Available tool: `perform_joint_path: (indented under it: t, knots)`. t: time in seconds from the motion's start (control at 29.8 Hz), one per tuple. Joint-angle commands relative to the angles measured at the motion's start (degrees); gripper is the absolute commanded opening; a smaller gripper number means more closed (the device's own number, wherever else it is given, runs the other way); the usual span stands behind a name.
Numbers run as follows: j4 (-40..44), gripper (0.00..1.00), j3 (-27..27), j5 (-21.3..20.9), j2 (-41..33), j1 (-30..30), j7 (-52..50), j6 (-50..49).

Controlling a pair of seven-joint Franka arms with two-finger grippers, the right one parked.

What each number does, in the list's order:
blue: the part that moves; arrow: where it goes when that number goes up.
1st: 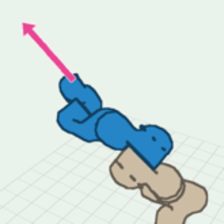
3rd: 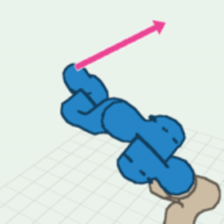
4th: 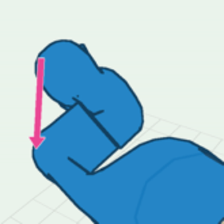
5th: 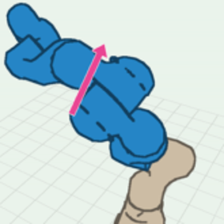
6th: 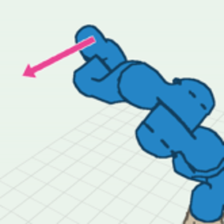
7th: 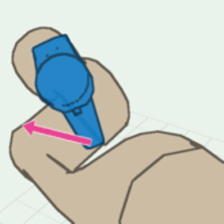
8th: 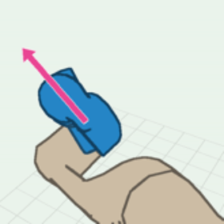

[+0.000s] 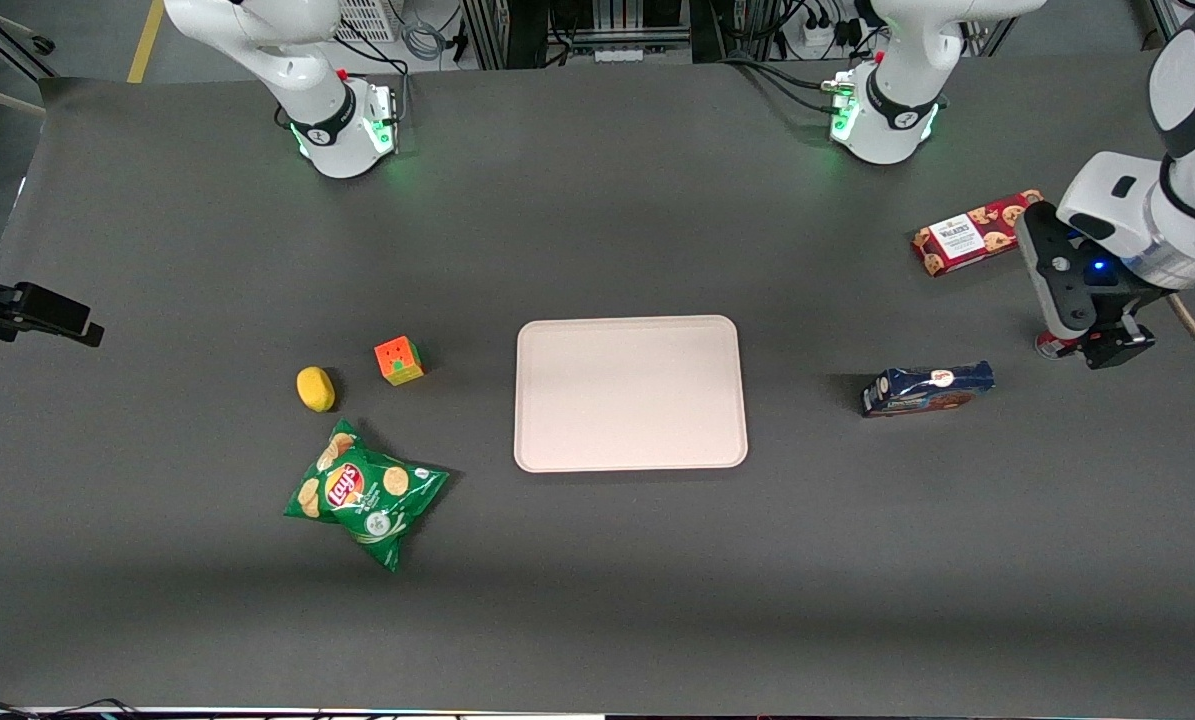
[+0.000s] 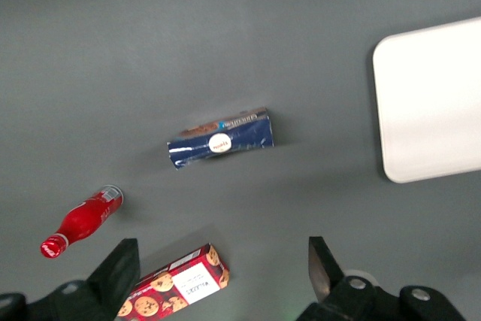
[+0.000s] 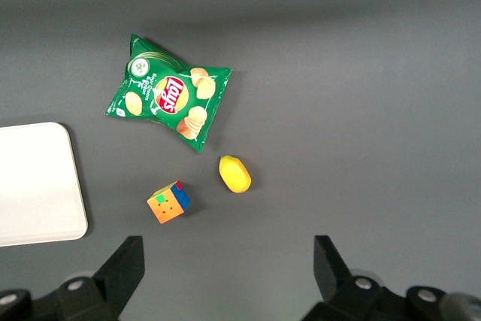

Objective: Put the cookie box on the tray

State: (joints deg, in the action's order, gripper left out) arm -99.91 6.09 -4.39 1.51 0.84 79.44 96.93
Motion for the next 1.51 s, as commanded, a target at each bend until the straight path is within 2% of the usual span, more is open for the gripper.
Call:
perform_joint_path:
  t: [0.0,0.13,0.74,1.47]
  knots:
    - [-10.36,1.0,0.15,-0.8,-3.87,0.3,3.7,9.21]
    - [-18.64,1.0,0.32,-0.8,-5.99,0.3,3.79,17.31]
    - [-29.02,1.0,0.15,0.96,-0.1,0.74,2.73,33.49]
    - [-29.02,1.0,-0.21,2.1,8.42,2.67,2.12,43.6]
